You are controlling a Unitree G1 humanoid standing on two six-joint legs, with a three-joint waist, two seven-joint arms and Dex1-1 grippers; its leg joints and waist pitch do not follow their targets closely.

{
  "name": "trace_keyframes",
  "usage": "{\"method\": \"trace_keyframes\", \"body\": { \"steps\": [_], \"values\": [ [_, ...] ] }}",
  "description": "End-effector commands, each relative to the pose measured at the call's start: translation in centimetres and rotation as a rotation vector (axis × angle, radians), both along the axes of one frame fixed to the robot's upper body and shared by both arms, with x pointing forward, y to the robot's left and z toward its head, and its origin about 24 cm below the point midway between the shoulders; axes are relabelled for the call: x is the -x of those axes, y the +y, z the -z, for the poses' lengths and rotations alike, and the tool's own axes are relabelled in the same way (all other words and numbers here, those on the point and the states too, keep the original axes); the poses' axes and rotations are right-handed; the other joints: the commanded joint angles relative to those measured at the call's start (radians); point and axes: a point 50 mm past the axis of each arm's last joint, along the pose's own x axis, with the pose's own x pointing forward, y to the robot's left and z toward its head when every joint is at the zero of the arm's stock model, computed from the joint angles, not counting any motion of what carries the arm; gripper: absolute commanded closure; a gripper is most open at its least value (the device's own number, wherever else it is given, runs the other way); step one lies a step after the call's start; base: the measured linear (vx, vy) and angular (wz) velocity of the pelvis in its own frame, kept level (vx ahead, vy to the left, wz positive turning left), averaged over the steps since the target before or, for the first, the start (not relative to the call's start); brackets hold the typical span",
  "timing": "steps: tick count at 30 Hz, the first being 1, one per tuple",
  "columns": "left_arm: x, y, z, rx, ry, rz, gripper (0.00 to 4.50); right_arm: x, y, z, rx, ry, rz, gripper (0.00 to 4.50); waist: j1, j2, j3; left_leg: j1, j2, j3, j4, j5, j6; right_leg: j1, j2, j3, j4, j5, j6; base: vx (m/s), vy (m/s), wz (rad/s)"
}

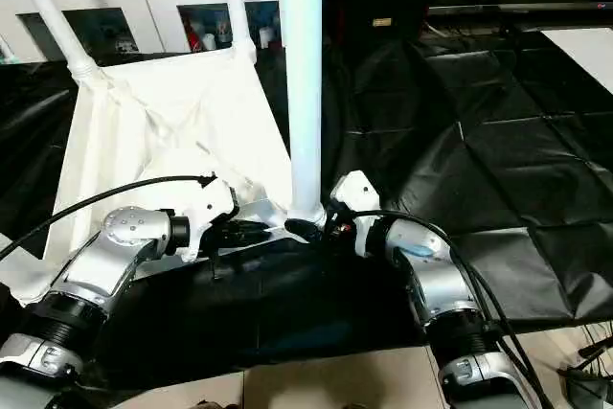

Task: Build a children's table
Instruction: Rotate leg to tighten

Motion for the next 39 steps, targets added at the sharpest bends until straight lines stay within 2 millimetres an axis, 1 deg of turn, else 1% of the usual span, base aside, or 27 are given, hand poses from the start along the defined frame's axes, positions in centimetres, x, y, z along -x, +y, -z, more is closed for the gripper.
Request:
{"method": "trace_keyframes", "body": {
  "steps": [1,2,3,5,7,9,13,15,18,21,22,23,24,25,26,27,28,29,30,31,32,33,34,36,37,39],
  "values": [
    [1.0,-0.3,1.7,0.006,0.083,0.019,4.50,0.1,0.7,0.4,0.004,0.022,-0.033,1.40,0.005,-0.019,-0.054,0.005,0.050,-0.019,-0.049,-0.118,0.160,0.053,-0.049,0.032,-0.053,-0.046,-0.289,0.000,0.000,0.00],
    [1.0,-0.3,1.7,0.005,0.083,0.019,4.50,0.1,0.7,0.4,0.003,0.022,-0.033,1.40,0.004,-0.020,-0.054,0.005,0.050,-0.018,-0.049,-0.118,0.160,0.052,-0.049,0.032,-0.054,-0.046,-0.289,0.000,0.000,0.00],
    [1.0,-0.3,1.7,0.005,0.083,0.020,4.50,0.1,0.7,0.4,0.000,0.023,-0.032,1.62,0.005,-0.020,-0.055,0.005,0.050,-0.018,-0.048,-0.115,0.161,0.053,-0.049,0.032,-0.053,-0.041,-0.291,0.000,0.000,0.00],
    [1.0,-0.3,1.7,0.004,0.084,0.021,4.50,0.1,0.7,0.4,-0.003,0.025,-0.031,1.68,0.005,-0.021,-0.055,0.004,0.049,-0.017,-0.047,-0.109,0.164,0.053,-0.049,0.032,-0.052,-0.031,-0.293,0.000,0.000,0.00],
    [1.0,-0.3,1.7,0.004,0.086,0.022,4.50,0.1,0.6,0.4,-0.007,0.026,-0.031,1.78,0.005,-0.019,-0.056,0.004,0.050,-0.018,-0.047,-0.104,0.166,0.054,-0.048,0.031,-0.050,-0.023,-0.295,0.000,0.000,0.00],
    [1.1,-0.3,1.7,0.003,0.087,0.024,4.50,0.2,0.7,0.5,-0.010,0.029,-0.031,1.90,0.005,-0.018,-0.055,0.004,0.050,-0.018,-0.047,-0.112,0.164,0.053,-0.049,0.031,-0.052,-0.033,-0.295,0.000,0.000,0.00],
    [1.1,-0.3,1.7,0.002,0.090,0.026,4.50,0.3,0.7,0.5,-0.014,0.032,-0.031,1.96,0.005,-0.018,-0.056,0.005,0.050,-0.019,-0.048,-0.116,0.159,0.054,-0.049,0.031,-0.051,-0.035,-0.295,0.000,0.000,0.00],
    [1.1,-0.3,1.7,0.001,0.091,0.028,4.50,0.3,0.7,0.6,-0.016,0.034,-0.031,1.98,0.005,-0.016,-0.056,0.004,0.050,-0.019,-0.047,-0.114,0.160,0.054,-0.049,0.031,-0.051,-0.029,-0.297,0.000,0.000,0.00],
    [1.1,-0.2,1.7,0.000,0.093,0.029,4.50,0.3,0.7,0.7,-0.016,0.034,-0.028,1.99,0.005,-0.017,-0.056,0.005,0.050,-0.019,-0.047,-0.113,0.161,0.054,-0.048,0.031,-0.050,-0.024,-0.299,0.000,0.000,0.00],
    [1.1,-0.3,1.8,-0.001,0.093,0.026,4.50,0.1,0.6,1.0,0.007,0.032,0.023,1.99,0.004,-0.017,-0.056,0.005,0.050,-0.018,-0.047,-0.112,0.159,0.054,-0.049,0.031,-0.051,-0.026,-0.298,0.000,0.000,0.00],
    [1.1,-0.4,1.9,-0.005,0.098,0.019,4.50,-0.4,0.5,1.2,0.023,0.029,0.089,1.99,0.003,-0.018,-0.055,0.005,0.049,-0.019,-0.048,-0.115,0.158,0.054,-0.049,0.031,-0.051,-0.030,-0.298,0.000,0.000,0.00],
    [1.0,-0.4,2.0,-0.010,0.101,0.010,4.50,-0.7,0.4,1.5,0.032,0.033,0.150,1.99,0.001,-0.016,-0.054,0.005,0.050,-0.018,-0.048,-0.120,0.155,0.051,-0.050,0.031,-0.052,-0.040,-0.299,0.000,0.000,0.00],
    [0.8,-0.5,2.2,-0.019,0.106,-0.015,4.50,-1.0,0.4,1.9,0.040,0.046,0.212,1.99,-0.004,-0.021,-0.049,0.003,0.048,-0.019,-0.053,-0.144,0.141,0.051,-0.049,0.031,-0.059,-0.085,-0.291,0.000,0.000,0.00],
    [0.4,-0.7,2.5,-0.042,0.103,-0.058,4.50,-1.2,0.8,2.4,0.050,0.060,0.289,1.99,-0.010,-0.017,-0.045,0.006,0.047,-0.021,-0.060,-0.196,0.114,0.050,-0.050,0.030,-0.068,-0.176,-0.276,0.000,0.000,0.00],
    [0.3,-0.8,2.6,-0.048,0.102,-0.067,4.50,-1.3,0.9,2.5,0.051,0.063,0.305,1.99,-0.017,-0.018,-0.038,0.009,0.047,-0.024,-0.067,-0.248,0.080,0.047,-0.051,0.031,-0.079,-0.277,-0.247,-0.052,0.002,-0.04],
    [-0.3,-1.1,2.8,-0.066,0.099,-0.122,4.50,-1.4,1.5,2.8,0.035,0.084,0.383,1.99,-0.018,-0.018,-0.038,0.012,0.048,-0.026,-0.069,-0.268,0.065,0.048,-0.054,0.031,-0.082,-0.317,-0.235,-0.052,0.002,-0.04],
    [-0.4,-1.2,2.9,-0.069,0.098,-0.136,4.50,-1.5,1.7,2.9,0.030,0.091,0.403,1.99,-0.022,-0.015,-0.035,0.015,0.049,-0.028,-0.074,-0.303,0.042,0.042,-0.052,0.034,-0.088,-0.373,-0.212,0.000,0.000,0.00],
    [-0.4,-1.2,2.9,-0.069,0.098,-0.136,4.50,-1.5,1.7,2.9,0.030,0.091,0.403,1.99,-0.021,-0.016,-0.036,0.017,0.049,-0.029,-0.075,-0.317,0.032,0.041,-0.053,0.034,-0.091,-0.389,-0.203,0.000,0.000,0.00],
    [-0.6,-1.4,2.9,-0.074,0.096,-0.159,4.50,-1.6,1.9,3.0,0.019,0.103,0.436,1.99,-0.022,-0.019,-0.039,0.015,0.050,-0.032,-0.077,-0.318,0.025,0.045,-0.053,0.036,-0.087,-0.368,-0.198,0.000,0.000,0.00],
    [-1.2,-2.1,2.9,-0.072,0.092,-0.217,4.50,-1.8,2.6,3.2,-0.011,0.138,0.522,1.99,-0.024,-0.015,-0.038,0.015,0.049,-0.029,-0.078,-0.327,0.026,0.037,-0.050,0.038,-0.088,-0.351,-0.196,0.000,0.000,0.00],
    [-1.3,-2.2,2.9,-0.072,0.092,-0.227,4.50,-1.9,2.7,3.3,-0.016,0.145,0.536,1.99,-0.023,-0.016,-0.037,0.022,0.049,-0.029,-0.079,-0.340,0.022,0.034,-0.050,0.038,-0.092,-0.362,-0.196,0.000,0.000,0.00],
    [-2.0,-3.0,2.9,-0.077,0.078,-0.310,4.50,-2.2,3.7,3.5,-0.030,0.178,0.639,1.99,-0.025,-0.018,-0.036,0.020,0.046,-0.029,-0.078,-0.346,0.016,0.037,-0.051,0.039,-0.092,-0.365,-0.197,0.000,0.000,0.00],
    [-2.3,-3.5,2.9,-0.082,0.069,-0.349,4.50,-2.3,4.3,3.6,-0.034,0.187,0.676,1.99,-0.024,-0.015,-0.036,0.023,0.047,-0.030,-0.081,-0.354,0.005,0.034,-0.050,0.039,-0.093,-0.367,-0.196,0.000,0.000,0.00],
    [-2.7,-4.2,2.8,-0.085,0.049,-0.407,4.50,-2.4,5.4,3.5,-0.060,0.205,0.728,1.99,-0.024,-0.015,-0.035,0.029,0.044,-0.030,-0.080,-0.386,-0.005,0.028,-0.050,0.040,-0.099,-0.396,-0.187,0.000,0.000,0.00],
    [-3.0,-5.1,2.9,-0.084,0.029,-0.454,4.50,-2.4,7.1,3.4,-0.108,0.248,0.764,1.99,-0.024,-0.016,-0.035,0.028,0.043,-0.032,-0.081,-0.397,-0.006,0.030,-0.050,0.039,-0.101,-0.410,-0.175,0.000,0.000,0.00],
    [-3.0,-5.4,2.8,-0.080,0.019,-0.463,4.50,-2.4,7.7,3.3,-0.117,0.256,0.775,1.99,-0.023,-0.016,-0.038,0.026,0.043,-0.034,-0.084,-0.393,-0.001,0.032,-0.051,0.038,-0.102,-0.399,-0.165,0.000,0.000,0.00]
  ]
}}
